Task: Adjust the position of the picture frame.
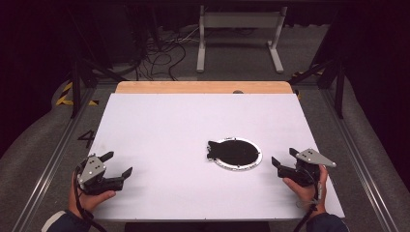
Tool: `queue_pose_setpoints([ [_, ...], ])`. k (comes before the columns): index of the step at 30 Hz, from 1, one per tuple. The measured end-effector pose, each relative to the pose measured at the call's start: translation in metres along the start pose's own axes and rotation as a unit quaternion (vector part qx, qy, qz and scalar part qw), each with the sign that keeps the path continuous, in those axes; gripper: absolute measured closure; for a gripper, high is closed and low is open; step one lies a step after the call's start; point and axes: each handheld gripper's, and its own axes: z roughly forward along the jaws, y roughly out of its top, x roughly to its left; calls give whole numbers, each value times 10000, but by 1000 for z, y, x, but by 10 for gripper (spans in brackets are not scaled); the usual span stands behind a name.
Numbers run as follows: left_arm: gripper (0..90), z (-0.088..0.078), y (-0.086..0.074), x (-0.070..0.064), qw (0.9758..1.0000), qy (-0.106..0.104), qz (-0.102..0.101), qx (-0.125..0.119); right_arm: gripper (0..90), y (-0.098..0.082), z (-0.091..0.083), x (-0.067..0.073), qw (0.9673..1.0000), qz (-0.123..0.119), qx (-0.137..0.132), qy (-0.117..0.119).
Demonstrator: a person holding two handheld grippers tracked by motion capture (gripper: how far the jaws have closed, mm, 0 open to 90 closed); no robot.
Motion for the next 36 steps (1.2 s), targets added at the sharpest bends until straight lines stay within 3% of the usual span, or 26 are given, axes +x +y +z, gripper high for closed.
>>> queue_pose_setpoints([
  [3,165,2,-1,-2,10000,-1,35,58,323,-1,1,0,10000,-16,77,37],
  [6,185,3,-1,-5,9998,-155,71,106,396,-1,3,0,9999,-38,142,46],
  [9,274,5,-1,-8,9993,-320,136,141,512,0,5,1,9996,-48,259,45],
  [14,596,7,6,-6,9982,-562,210,59,728,3,9,4,9993,-98,321,149],
  [16,715,12,13,-5,9977,-602,275,154,808,4,12,6,9990,-97,388,220],
  [18,852,19,20,-4,9969,-709,275,188,900,5,14,9,9991,-92,400,124],
  [19,897,22,22,-4,9965,-752,290,204,900,6,14,9,9991,-88,383,137],
  [23,900,44,34,-9,9941,-894,472,394,900,12,24,11,9983,-70,580,65],
  [30,899,79,50,-18,9907,-1215,388,471,900,15,47,9,9965,83,827,117],
  [36,900,105,59,-28,9872,-1387,469,631,900,19,63,15,9940,-57,1073,195],
])
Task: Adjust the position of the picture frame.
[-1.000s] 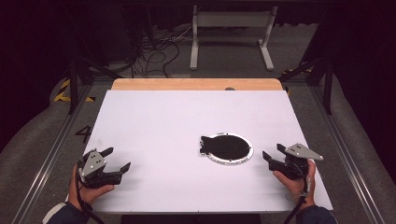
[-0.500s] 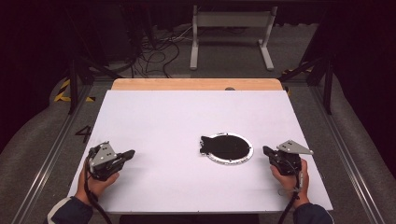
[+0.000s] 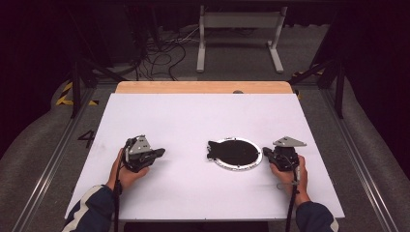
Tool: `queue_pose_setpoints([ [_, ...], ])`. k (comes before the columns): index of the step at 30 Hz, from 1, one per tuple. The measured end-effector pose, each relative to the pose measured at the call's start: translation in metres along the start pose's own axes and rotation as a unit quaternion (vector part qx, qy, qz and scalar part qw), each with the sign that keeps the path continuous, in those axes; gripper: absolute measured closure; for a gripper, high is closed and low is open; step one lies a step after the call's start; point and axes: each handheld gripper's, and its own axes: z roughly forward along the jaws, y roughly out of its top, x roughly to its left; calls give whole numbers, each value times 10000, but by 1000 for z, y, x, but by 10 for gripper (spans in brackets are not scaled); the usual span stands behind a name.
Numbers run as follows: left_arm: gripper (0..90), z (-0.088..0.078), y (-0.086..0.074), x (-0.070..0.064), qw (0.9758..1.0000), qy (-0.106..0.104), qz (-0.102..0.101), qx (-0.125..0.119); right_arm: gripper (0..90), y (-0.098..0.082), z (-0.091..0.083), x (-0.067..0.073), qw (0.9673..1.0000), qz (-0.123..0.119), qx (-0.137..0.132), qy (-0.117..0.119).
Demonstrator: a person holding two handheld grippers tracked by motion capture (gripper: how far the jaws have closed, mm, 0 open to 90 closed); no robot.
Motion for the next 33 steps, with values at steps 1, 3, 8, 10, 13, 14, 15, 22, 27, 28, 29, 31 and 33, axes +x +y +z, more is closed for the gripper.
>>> queue_pose_setpoints([
  [1,900,0,0,0,10000,0,0,0,900,0,0,0,10000,0,0,0],
  [3,900,6,6,-1,10000,-40,19,-18,900,3,3,0,10000,64,22,53],
  [8,900,24,21,4,10000,-59,58,-42,900,7,8,-1,9999,107,53,63],
  [10,898,30,27,5,9999,48,56,-75,900,9,11,4,10000,-49,23,-4],
  [13,898,36,35,6,9999,18,79,-102,900,13,15,12,9998,-202,29,27],
  [14,897,38,37,6,9999,-15,36,-134,900,14,16,14,9997,-247,33,9],
  [15,896,41,39,6,9999,-25,58,-158,900,15,17,16,9996,-282,36,3],
  [22,872,63,50,8,9995,-87,-135,-266,900,17,20,21,9989,-456,4,119],
  [27,867,76,57,6,9998,-136,-126,-114,900,21,25,39,9973,-644,-15,352],
  [28,865,76,58,6,9997,-164,-148,-115,900,21,25,42,9970,-678,-19,379],
  [29,861,76,60,6,9997,-183,-134,-92,900,21,26,44,9967,-701,-21,410],
  [31,837,78,64,3,10000,-83,41,-16,900,21,26,50,9962,-764,-18,415],
  [33,839,80,64,2,9999,-108,77,27,900,22,25,52,9957,-848,-2,374],
])
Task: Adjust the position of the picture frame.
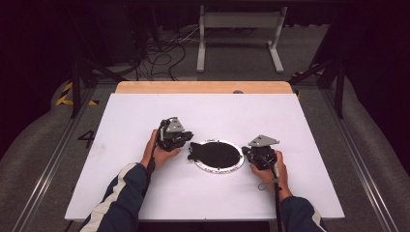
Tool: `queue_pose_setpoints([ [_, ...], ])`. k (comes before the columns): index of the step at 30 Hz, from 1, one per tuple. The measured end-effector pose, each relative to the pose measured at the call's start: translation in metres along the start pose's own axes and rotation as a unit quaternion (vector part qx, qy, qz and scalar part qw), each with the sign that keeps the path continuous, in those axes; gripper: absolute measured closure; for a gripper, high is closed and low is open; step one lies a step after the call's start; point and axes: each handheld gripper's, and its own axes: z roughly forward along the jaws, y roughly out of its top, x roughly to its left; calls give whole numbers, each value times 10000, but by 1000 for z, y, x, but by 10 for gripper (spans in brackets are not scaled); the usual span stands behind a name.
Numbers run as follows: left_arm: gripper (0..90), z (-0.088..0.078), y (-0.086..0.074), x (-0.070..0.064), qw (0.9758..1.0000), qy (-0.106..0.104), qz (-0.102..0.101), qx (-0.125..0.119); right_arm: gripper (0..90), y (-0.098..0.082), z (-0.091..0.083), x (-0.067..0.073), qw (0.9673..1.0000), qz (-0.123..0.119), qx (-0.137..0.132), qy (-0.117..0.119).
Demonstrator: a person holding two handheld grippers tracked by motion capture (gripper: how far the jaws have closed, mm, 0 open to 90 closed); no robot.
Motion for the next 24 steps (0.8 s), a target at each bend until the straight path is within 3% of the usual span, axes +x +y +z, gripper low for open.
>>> queue_pose_setpoints([
  [1,837,3,0,-2,9998,50,96,138,900,-1,-2,0,10000,-5,-9,28],
  [6,827,7,-1,-1,9998,36,77,187,900,-3,-21,0,9996,27,-133,246],
  [8,817,8,-1,-1,9996,52,97,263,900,-7,-29,3,9987,53,-153,474],
  [12,771,9,-1,0,9996,116,46,241,900,-19,-38,17,9965,-232,11,805],
  [14,755,10,-1,0,9995,141,65,262,900,-27,-43,24,9947,-211,54,1009],
  [19,810,13,-3,0,9995,7,88,303,900,-29,-42,37,9942,-367,82,1008],
  [23,827,12,-3,0,9994,-111,96,324,900,-27,-38,37,9942,-354,61,1016],
  [24,823,11,-3,-1,9988,-198,213,400,900,-27,-37,37,9943,-362,51,1001],
])
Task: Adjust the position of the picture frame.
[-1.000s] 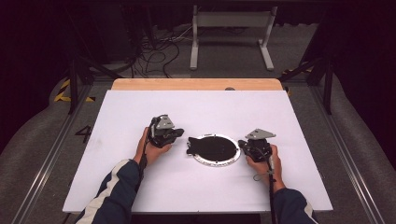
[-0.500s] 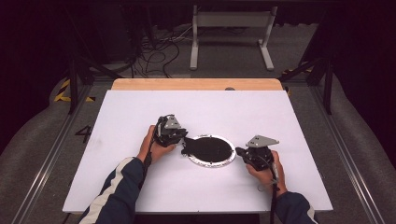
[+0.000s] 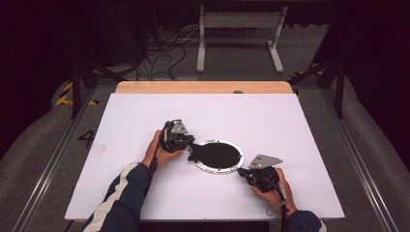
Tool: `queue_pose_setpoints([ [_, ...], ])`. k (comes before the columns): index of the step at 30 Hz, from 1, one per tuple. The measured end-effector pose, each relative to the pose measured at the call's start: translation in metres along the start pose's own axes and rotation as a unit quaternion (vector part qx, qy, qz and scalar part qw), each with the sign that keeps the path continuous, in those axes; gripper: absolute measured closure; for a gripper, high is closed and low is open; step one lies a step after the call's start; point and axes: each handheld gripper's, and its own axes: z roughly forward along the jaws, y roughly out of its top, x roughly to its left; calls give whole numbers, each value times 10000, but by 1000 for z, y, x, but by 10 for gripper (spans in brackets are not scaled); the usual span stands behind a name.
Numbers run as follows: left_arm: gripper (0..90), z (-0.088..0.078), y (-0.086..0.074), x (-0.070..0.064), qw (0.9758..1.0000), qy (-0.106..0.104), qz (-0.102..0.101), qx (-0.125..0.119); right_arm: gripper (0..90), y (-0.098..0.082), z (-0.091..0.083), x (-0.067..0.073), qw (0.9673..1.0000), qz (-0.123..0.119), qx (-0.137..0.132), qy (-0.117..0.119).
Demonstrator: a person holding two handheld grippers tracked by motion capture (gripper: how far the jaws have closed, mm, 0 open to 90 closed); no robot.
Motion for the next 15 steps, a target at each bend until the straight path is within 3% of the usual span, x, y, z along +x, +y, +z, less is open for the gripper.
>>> queue_pose_setpoints([
  [6,810,-2,1,-5,9997,-95,184,88,900,1,2,0,9999,-86,9,-69],
  [11,861,-4,1,-10,9993,-149,303,182,900,1,2,-2,9999,-101,-12,-1],
  [15,892,-6,-3,-11,9989,-263,363,152,900,2,2,-1,9998,-151,-5,-115],
])
